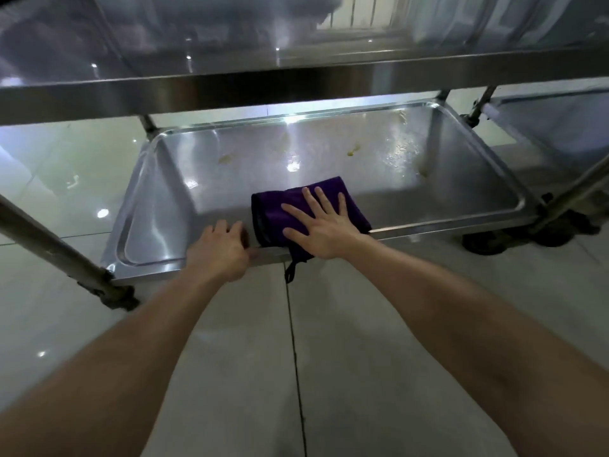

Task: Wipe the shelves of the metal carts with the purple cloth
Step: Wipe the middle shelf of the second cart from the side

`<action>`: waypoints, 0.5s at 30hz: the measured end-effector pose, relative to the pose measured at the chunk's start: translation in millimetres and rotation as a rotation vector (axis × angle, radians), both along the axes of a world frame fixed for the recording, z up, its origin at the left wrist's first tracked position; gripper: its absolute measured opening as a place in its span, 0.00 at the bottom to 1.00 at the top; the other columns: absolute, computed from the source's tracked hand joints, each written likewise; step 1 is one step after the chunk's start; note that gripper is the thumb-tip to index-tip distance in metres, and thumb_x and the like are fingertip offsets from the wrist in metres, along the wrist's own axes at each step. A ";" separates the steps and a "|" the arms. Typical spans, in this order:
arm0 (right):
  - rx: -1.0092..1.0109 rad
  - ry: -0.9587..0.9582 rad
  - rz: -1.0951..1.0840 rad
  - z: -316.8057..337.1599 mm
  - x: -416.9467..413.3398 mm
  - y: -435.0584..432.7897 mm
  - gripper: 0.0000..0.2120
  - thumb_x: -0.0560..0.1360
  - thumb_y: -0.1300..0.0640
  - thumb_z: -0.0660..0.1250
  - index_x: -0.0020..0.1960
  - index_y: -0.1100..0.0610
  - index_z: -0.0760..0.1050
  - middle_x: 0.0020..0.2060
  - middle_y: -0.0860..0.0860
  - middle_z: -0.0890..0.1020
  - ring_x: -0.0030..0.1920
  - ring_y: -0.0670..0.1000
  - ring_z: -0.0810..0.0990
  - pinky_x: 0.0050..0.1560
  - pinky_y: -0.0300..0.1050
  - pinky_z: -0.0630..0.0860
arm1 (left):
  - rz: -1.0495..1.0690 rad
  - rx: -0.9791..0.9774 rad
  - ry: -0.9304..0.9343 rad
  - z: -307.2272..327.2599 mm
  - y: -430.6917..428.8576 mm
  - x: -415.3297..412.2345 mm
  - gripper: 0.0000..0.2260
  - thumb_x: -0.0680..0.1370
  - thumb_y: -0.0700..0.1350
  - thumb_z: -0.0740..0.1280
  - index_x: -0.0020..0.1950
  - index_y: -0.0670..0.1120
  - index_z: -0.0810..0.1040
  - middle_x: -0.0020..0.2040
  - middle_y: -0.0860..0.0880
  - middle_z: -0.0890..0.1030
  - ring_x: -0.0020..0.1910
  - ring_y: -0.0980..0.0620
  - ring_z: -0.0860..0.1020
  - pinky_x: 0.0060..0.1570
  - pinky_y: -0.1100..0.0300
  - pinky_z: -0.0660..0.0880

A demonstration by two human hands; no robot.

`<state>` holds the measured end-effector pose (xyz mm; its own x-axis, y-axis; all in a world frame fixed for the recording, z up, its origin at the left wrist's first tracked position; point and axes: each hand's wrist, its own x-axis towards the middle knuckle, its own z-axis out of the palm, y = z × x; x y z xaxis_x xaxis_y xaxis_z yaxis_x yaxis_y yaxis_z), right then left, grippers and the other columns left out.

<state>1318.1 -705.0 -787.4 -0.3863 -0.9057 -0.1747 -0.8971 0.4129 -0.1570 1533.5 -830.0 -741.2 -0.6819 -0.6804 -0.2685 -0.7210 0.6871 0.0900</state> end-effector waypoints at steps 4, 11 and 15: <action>-0.010 -0.020 0.006 0.8 -2.0 2.1 0.37 0.79 0.22 0.39 0.85 0.31 0.40 0.87 0.49 0.37 0.86 0.57 0.31 0.79 0.72 0.26 | -0.022 -0.006 -0.069 -1.9 -8.5 -5.1 0.23 0.86 0.62 0.63 0.79 0.55 0.68 0.72 0.43 0.71 0.71 0.40 0.71 0.70 0.43 0.73; -0.061 -0.006 0.012 2.7 -68.5 57.7 0.34 0.81 0.23 0.41 0.85 0.29 0.43 0.88 0.45 0.39 0.87 0.51 0.34 0.82 0.68 0.31 | -0.062 -0.001 -0.196 21.4 -20.8 -14.4 0.31 0.81 0.64 0.70 0.81 0.54 0.70 0.71 0.41 0.76 0.68 0.40 0.76 0.69 0.53 0.73; -0.059 0.028 -0.128 3.8 -156.4 132.4 0.33 0.81 0.23 0.47 0.84 0.27 0.45 0.88 0.42 0.41 0.87 0.48 0.37 0.84 0.65 0.34 | 0.029 0.165 -0.121 39.7 -9.1 -40.4 0.25 0.77 0.71 0.70 0.58 0.52 0.85 0.50 0.54 0.87 0.50 0.50 0.82 0.51 0.58 0.75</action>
